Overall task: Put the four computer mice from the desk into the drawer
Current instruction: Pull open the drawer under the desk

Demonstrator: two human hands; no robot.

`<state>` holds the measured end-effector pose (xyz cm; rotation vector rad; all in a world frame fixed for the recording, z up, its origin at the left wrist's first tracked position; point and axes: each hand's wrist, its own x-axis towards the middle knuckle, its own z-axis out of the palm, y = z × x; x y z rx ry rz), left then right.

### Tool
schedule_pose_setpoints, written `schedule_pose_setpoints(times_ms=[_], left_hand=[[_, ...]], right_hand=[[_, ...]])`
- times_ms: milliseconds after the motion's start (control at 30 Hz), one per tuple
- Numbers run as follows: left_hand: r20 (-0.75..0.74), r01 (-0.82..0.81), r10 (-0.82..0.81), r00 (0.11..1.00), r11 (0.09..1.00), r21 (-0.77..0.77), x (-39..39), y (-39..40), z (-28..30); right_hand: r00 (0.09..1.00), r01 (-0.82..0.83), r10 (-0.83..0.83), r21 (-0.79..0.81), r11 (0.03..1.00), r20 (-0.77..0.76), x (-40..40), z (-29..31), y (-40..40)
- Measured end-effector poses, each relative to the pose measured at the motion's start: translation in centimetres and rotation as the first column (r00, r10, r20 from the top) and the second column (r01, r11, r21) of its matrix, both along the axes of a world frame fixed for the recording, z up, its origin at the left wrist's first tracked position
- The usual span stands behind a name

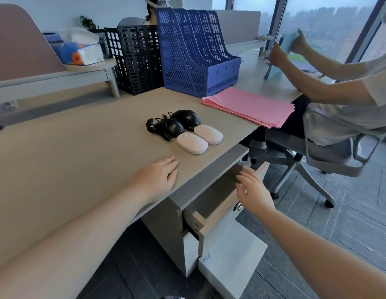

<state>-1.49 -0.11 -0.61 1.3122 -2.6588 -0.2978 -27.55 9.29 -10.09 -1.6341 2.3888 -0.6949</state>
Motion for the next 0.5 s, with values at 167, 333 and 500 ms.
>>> schedule_pose_setpoints(times_ms=[167,333,500], left_hand=[[0.022,-0.006,0.006,1.000,1.000,0.023,0.3,0.9,0.0],[0.056,-0.015,0.013,0.998,0.999,0.043,0.2,1.9,0.3],[0.121,-0.023,0.016,0.993,0.998,0.053,0.2,2.9,0.6]], right_hand=[[0.988,-0.080,0.110,0.252,0.964,-0.109,-0.5,1.2,-0.3],[0.978,-0.073,0.132,0.329,0.941,-0.162,-1.2,2.0,1.1],[0.975,-0.081,0.149,0.359,0.930,-0.165,-2.8,2.3,4.7]])
